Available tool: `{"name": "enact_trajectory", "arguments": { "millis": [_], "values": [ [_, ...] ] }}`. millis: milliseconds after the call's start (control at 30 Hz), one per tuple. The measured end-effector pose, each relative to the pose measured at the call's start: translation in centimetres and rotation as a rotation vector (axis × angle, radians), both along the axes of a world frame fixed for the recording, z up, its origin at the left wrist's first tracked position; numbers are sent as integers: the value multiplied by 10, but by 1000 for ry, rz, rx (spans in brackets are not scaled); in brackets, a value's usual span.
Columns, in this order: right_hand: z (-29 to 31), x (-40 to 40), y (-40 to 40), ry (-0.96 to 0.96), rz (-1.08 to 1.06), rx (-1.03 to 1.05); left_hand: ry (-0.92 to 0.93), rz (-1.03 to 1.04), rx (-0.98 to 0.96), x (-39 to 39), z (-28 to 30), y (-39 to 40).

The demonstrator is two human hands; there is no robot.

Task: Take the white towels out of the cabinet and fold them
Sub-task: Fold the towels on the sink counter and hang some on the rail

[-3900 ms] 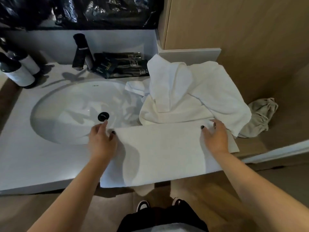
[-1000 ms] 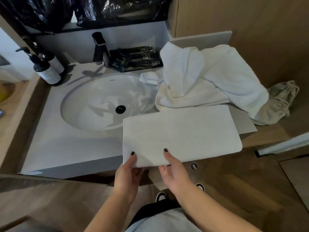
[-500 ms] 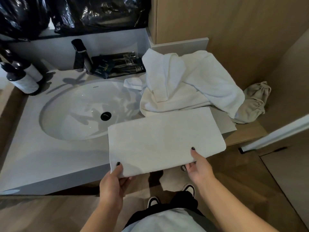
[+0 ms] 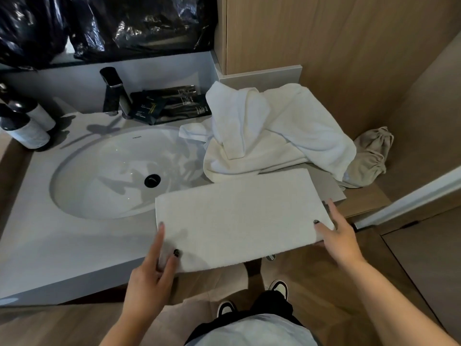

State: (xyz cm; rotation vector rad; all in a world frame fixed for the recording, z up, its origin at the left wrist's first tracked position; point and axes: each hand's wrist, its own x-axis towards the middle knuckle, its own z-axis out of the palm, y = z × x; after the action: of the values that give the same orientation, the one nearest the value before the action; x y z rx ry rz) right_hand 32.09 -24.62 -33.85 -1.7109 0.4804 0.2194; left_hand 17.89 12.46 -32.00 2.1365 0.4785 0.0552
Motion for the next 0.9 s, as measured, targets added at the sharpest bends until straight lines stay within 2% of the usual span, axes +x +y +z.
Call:
{"name": "enact_trajectory", "arguments": {
  "millis": [67, 133, 233, 300, 400, 467, 533, 700, 800, 900],
  "values": [
    [8, 7, -10, 12, 202, -74, -34, -217, 163, 5, 3, 14],
    [18, 16, -17, 46, 374, -116, -56, -365, 230, 12, 9, 28],
    [35, 33, -30, 59, 668, -352, -17, -564, 377, 25, 14, 51],
    [44, 42, -35, 90, 861, -520, 4, -671, 569, 34, 15, 61],
    [49, 51, -37, 53, 1014, -710, -127, -724, 737, 44, 8, 66],
    [47, 59, -39, -82, 1031, -818, -262, -655, 668, 49, -2, 66],
    [43, 65, -41, -180, 980, -828, -329, -573, 574, 51, -8, 63],
    [30, 66, -42, -191, 1017, -883, -232, -459, 328, 47, -14, 56],
    [29, 64, -44, -357, 962, -924, -181, -310, 142, 51, -13, 55],
    [30, 62, -39, -451, 828, -818, -77, -191, 51, 57, -13, 55]
  ]
}}
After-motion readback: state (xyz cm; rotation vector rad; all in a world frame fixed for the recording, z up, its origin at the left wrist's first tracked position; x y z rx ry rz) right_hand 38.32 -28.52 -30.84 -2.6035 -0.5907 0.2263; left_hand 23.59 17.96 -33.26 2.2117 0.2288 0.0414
